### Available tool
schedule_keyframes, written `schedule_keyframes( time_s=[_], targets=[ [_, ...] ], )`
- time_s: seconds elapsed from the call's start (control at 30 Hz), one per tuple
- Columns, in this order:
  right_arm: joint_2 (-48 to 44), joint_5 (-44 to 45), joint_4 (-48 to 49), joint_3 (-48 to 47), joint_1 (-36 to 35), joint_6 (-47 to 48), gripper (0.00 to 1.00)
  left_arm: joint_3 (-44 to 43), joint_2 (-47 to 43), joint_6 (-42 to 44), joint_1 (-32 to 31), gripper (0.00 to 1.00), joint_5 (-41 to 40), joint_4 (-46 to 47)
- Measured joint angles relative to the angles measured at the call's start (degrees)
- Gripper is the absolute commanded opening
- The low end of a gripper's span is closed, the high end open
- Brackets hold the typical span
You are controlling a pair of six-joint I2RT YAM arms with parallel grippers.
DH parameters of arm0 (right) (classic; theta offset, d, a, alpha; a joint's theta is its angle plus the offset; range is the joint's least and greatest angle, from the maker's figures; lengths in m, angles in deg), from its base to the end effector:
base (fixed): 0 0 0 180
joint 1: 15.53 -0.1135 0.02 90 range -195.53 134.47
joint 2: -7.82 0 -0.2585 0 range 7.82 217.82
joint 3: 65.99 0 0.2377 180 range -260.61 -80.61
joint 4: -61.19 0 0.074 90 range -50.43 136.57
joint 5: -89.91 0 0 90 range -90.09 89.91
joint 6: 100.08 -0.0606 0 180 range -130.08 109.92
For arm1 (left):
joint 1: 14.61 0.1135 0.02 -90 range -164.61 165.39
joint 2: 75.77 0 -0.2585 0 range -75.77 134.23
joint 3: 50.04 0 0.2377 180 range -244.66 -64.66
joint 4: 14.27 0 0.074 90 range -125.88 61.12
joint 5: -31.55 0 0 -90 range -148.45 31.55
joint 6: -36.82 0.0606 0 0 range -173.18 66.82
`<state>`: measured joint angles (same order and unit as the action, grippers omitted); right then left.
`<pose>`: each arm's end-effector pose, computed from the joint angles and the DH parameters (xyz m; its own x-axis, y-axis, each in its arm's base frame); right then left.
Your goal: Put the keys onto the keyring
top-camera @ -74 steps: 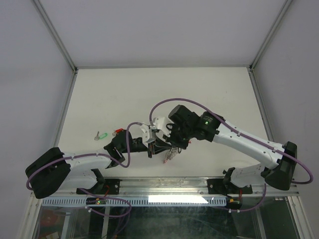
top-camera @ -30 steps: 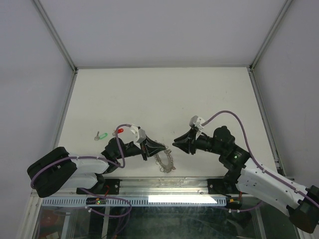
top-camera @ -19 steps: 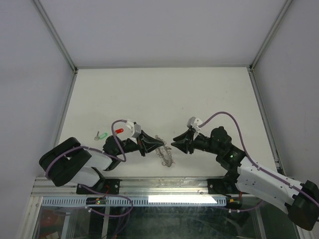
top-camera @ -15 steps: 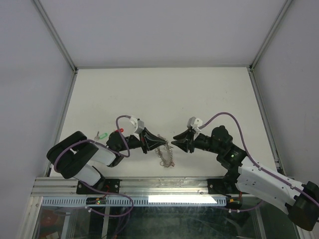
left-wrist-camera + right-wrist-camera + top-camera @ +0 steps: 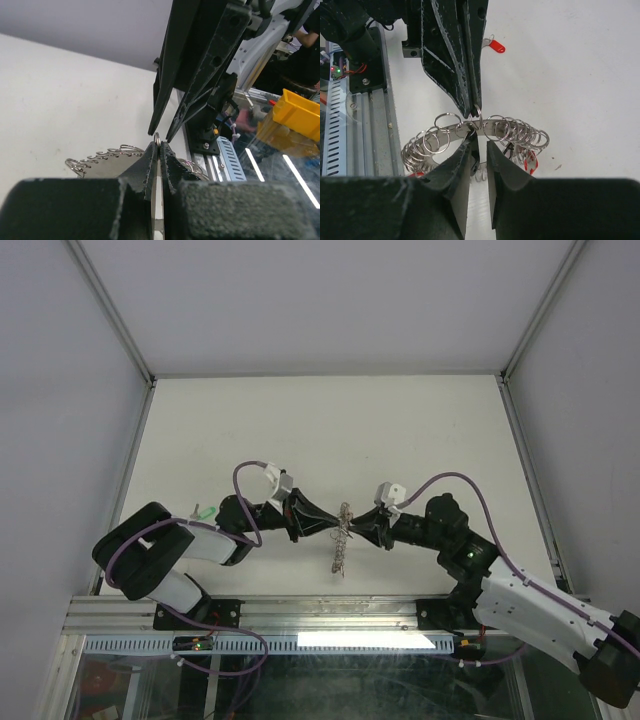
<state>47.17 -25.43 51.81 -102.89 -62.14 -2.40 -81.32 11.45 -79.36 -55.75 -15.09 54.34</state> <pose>0.1073 0.1513 0.2408 -0.0133 -0.1899 -0.9817 -0.9549 0.2937 -0.0438 0.1653 -0.1996 0.2007 -0.2854 -0.1766 -0.9420 0.9549 0.0322 -0.2953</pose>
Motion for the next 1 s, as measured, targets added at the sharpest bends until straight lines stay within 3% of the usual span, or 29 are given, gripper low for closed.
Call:
schedule_keyframes(
  time_s=[0.3,0.57,1.0],
  targets=[
    [0.4,-3.8,-4.3,-2.6,0.3,4.4,0.27,-1.6,-2.0,0.1,0.0,0.0,1.7,0.1],
    [4.7,-6.9,-4.6,-3.2,0.3,6.3,0.25,-1.6,-1.2,-0.2,0.0,0.0,2.2,0.3],
    [2.9,-7.0,-3.5,-3.2,0.3,6.3,0.26,-1.6,-1.2,-0.3,0.0,0.0,3.1,0.3]
  ],
)
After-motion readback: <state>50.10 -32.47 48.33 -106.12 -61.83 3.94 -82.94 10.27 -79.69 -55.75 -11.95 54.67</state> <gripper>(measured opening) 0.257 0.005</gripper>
